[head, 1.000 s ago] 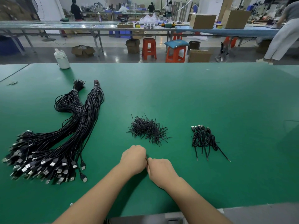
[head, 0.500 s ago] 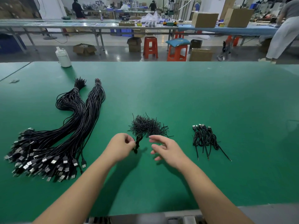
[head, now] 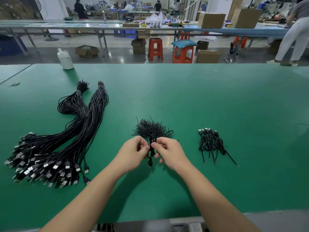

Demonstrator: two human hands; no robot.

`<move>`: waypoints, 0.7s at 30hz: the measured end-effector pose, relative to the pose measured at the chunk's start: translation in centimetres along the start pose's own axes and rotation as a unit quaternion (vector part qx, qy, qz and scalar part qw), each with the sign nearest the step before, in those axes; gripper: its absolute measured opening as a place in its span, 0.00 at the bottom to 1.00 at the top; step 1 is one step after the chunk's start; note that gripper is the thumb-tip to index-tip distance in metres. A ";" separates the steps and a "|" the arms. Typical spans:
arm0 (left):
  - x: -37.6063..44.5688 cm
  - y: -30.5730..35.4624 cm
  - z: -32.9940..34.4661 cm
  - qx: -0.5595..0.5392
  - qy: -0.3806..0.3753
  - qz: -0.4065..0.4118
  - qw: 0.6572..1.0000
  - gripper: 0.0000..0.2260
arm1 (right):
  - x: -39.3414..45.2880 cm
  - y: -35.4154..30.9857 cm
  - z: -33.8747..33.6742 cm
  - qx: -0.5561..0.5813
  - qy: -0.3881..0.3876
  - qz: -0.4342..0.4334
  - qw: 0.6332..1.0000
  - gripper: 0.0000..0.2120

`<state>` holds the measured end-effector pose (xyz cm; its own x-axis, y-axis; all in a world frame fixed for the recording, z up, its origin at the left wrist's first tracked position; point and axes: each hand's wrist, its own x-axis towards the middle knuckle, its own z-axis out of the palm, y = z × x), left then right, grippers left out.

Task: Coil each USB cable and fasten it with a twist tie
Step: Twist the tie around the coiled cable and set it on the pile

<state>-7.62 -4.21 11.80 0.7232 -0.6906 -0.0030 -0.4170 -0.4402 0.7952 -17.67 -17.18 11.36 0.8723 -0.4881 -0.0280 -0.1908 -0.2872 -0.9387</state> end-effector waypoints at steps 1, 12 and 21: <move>-0.1 0.0 0.1 0.016 0.001 0.021 1.000 0.06 | 0.0 0.0 0.0 0.014 0.004 0.010 1.000 0.04; -1.2 -0.6 0.7 0.088 0.019 0.167 0.982 0.08 | -0.5 0.9 -0.6 0.154 -0.101 0.059 0.981 0.07; -0.1 -1.0 0.4 -0.057 -0.026 0.023 0.998 0.08 | -0.7 1.2 -0.6 0.137 -0.093 0.025 0.986 0.06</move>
<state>-7.47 -3.90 10.73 0.6736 -0.7391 0.0058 -0.3816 -0.3410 0.8592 -18.79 -17.67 10.43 0.9370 -0.3300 -0.1146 -0.1288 -0.0215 -0.9914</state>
